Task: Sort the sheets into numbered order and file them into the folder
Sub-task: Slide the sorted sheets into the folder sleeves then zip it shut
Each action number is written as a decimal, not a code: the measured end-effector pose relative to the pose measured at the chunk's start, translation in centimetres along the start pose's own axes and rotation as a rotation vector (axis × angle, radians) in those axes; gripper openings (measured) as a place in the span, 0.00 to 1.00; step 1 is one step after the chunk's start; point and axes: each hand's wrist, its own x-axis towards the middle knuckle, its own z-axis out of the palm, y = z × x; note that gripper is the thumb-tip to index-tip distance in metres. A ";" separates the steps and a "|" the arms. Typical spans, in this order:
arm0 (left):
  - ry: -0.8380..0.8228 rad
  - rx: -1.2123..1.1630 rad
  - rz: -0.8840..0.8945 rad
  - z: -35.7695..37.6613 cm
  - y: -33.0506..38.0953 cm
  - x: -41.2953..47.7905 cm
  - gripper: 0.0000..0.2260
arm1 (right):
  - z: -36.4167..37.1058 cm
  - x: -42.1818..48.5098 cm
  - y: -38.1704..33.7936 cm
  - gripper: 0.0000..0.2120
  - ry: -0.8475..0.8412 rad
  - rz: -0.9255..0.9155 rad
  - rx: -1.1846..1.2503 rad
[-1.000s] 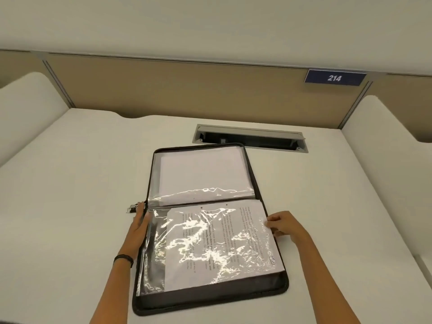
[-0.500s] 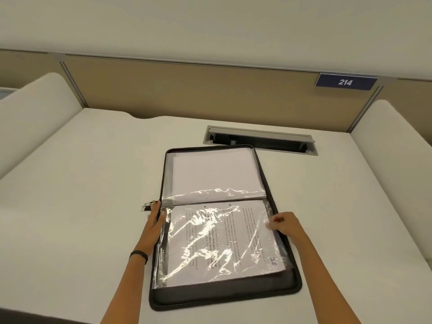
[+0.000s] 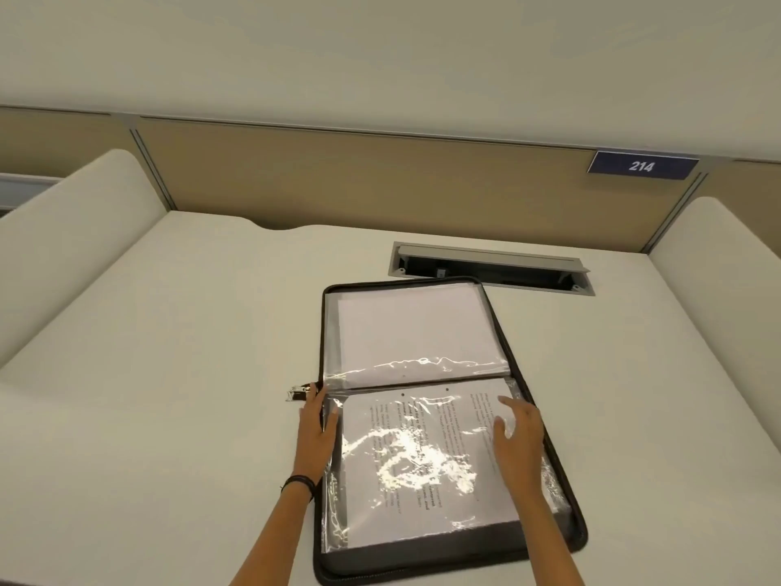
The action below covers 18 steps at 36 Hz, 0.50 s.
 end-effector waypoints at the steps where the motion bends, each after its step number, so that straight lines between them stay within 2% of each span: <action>1: 0.025 0.029 0.020 0.0 -0.1 0.2 0.20 | 0.6 -0.3 -0.1 0.15 -0.009 0.000 -0.019; 5: 0.072 0.191 0.136 -0.5 -0.1 1.4 0.20 | 2.5 -1.7 0.1 0.19 -0.083 0.034 -0.109; 8: 0.015 0.263 0.244 -0.7 0.4 3.1 0.21 | 3.6 -2.8 0.6 0.22 -0.140 0.066 -0.190; 15: -0.352 0.559 0.502 1.3 3.0 7.8 0.22 | 6.8 -7.0 2.2 0.21 -0.153 -0.051 -0.416; 18: -0.510 0.688 0.564 2.9 4.4 9.3 0.23 | 7.6 -8.6 2.1 0.27 -0.106 -0.084 -0.496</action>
